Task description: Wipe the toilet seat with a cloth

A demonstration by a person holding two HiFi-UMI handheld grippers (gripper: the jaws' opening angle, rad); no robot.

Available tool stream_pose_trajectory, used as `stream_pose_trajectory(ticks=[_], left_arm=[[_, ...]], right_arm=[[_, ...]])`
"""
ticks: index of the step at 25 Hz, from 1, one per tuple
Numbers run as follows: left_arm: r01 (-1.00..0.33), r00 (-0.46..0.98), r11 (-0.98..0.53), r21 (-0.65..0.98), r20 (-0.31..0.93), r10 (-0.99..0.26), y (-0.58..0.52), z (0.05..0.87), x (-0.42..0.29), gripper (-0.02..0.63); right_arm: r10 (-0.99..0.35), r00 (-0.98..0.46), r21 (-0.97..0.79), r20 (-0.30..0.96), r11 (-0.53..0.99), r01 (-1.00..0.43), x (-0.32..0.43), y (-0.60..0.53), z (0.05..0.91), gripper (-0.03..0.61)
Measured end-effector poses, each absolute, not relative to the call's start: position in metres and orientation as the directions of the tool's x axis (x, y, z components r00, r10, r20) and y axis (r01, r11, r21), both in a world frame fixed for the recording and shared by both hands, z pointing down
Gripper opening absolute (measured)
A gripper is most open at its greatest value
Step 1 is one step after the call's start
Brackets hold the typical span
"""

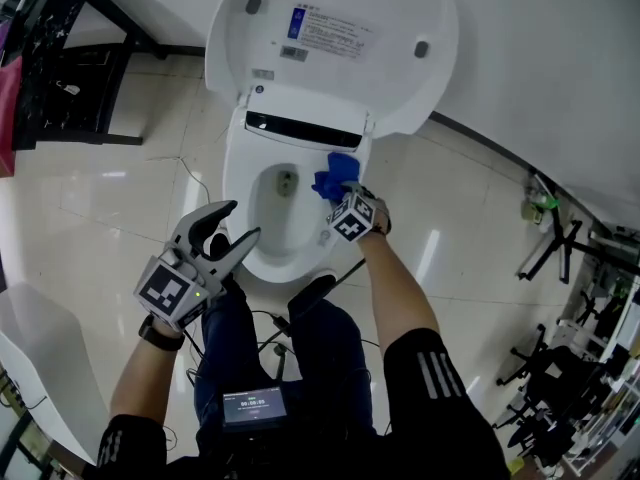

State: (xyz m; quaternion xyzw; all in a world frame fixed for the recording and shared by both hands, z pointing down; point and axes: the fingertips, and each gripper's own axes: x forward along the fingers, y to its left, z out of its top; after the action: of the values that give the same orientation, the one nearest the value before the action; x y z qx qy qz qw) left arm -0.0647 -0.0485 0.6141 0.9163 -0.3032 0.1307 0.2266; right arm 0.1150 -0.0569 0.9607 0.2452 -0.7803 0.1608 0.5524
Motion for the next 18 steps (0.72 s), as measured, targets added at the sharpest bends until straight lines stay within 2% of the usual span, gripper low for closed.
stream_pose_trajectory(ticks=[10,18], left_arm=[[-0.601,0.792,-0.716,0.355,0.384,-0.475,-0.033,0.613,-0.059,0.212],[-0.578,0.803,-0.746,0.330,0.388,-0.451,-0.024,0.611,-0.062,0.212]], right_arm=[[-0.035,-0.306,-0.181,0.951,0.742,-0.646,0.109,-0.006,0.976,0.129],[0.070,-0.335,-0.279,0.939,0.726,-0.629,0.089,0.053,0.978,0.129]])
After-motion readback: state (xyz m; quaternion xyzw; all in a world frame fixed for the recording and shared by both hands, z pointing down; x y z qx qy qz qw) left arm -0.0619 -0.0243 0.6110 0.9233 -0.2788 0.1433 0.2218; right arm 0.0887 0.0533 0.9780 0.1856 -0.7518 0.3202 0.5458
